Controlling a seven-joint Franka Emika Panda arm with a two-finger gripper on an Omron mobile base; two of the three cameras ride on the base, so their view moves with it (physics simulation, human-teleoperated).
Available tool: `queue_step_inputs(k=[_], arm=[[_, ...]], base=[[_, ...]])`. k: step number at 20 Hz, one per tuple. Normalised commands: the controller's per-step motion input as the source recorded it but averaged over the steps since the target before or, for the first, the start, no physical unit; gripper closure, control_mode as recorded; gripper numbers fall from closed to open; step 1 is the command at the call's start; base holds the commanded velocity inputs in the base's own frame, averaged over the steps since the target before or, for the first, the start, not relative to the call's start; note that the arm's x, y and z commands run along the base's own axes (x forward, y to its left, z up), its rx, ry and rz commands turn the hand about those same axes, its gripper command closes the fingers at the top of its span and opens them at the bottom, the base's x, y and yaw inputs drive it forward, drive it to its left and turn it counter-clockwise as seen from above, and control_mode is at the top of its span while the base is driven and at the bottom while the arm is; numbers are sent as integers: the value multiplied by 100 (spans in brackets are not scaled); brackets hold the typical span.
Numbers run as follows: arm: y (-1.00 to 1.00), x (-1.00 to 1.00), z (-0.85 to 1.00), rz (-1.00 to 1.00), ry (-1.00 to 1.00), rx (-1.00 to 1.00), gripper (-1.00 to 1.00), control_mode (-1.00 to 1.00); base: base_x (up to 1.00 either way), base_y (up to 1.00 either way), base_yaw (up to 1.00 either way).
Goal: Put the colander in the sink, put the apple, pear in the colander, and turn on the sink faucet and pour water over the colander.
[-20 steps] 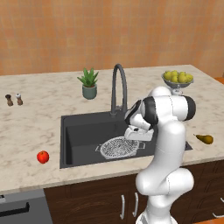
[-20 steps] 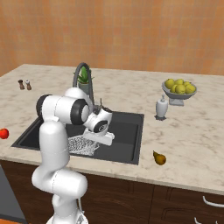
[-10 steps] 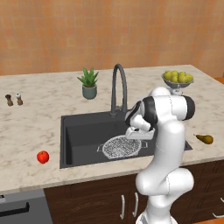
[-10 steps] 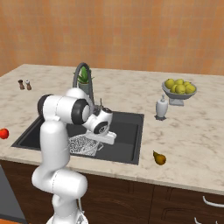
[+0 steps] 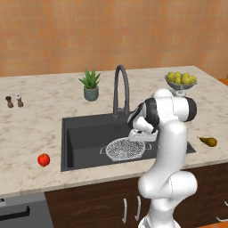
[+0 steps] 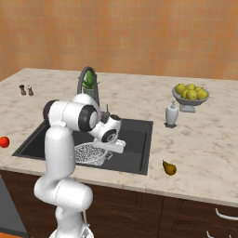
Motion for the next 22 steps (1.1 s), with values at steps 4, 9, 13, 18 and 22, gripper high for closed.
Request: queue_step_inputs(k=[4,9,13,18,22], arm=[[-30,-33,2,10,-13,3,-100,-100],[-18,-36,34,13,-7,8,-100,-100],[-19,-61,47,12,-3,0,-100,-100],[-34,-61,45,2,0,0,-100,-100],[-46,-49,49,-15,0,4,-100,-100]], base=[[0,0,0],[0,0,0],[0,0,0],[0,0,0],[0,0,0]])
